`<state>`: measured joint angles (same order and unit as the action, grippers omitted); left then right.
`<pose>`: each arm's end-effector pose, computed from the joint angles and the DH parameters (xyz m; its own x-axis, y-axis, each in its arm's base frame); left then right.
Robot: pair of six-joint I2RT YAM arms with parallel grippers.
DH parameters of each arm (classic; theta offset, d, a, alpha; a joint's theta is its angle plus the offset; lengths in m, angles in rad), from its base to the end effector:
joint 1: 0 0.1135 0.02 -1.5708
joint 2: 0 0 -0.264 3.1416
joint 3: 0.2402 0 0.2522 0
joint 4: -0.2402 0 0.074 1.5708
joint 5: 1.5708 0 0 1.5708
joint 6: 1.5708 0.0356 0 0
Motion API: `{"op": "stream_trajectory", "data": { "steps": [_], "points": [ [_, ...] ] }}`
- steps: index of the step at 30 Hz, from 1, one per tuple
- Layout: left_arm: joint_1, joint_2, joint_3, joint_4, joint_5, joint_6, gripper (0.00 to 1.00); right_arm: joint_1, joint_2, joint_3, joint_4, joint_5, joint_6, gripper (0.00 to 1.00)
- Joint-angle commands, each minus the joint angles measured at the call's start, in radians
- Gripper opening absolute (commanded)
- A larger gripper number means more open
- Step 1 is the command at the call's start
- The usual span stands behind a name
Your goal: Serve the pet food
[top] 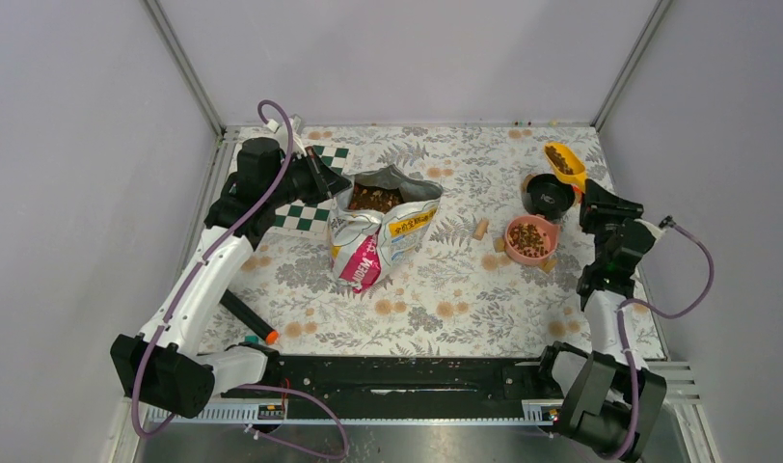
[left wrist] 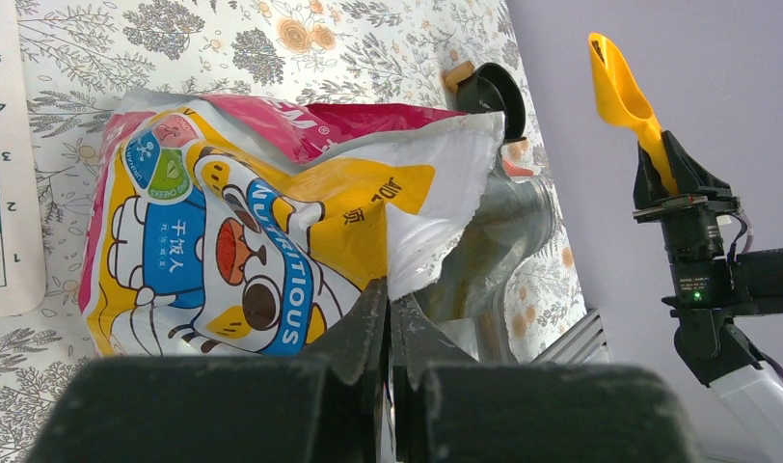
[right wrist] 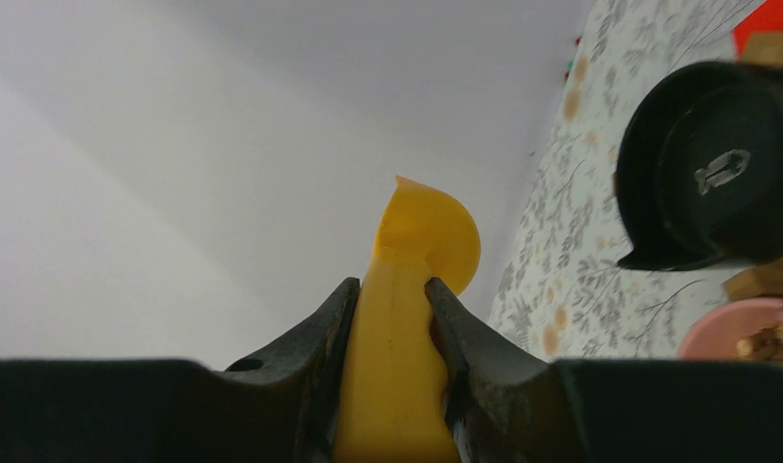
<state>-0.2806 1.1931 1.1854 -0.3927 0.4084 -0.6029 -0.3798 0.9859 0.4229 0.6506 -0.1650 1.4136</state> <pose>0.2520 -0.0873 0.3754 -0.6519 -0.3537 -0.6708 0.2864 0.7042 -0.6497 0.2085 -0.0769 0.2632 0.2238 0.9597 -0.1701 -0.0468 0.1849 0.9816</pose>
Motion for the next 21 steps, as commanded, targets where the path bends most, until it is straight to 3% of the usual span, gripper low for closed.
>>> {"op": "stream_trajectory", "data": {
  "steps": [1, 11, 21],
  "points": [
    [0.007, -0.022, -0.015, -0.020, 0.016, 0.012, 0.00, -0.075, -0.021, 0.005, -0.048, 0.000, -0.079, 0.00],
    [0.009, -0.016, -0.020, -0.021, 0.014, 0.018, 0.00, -0.102, 0.060, 0.052, -0.125, -0.020, -0.194, 0.00],
    [0.018, -0.002, -0.027, -0.015, 0.032, 0.013, 0.00, -0.103, 0.046, 0.169, -0.369, 0.072, -0.370, 0.00]
  ]
}}
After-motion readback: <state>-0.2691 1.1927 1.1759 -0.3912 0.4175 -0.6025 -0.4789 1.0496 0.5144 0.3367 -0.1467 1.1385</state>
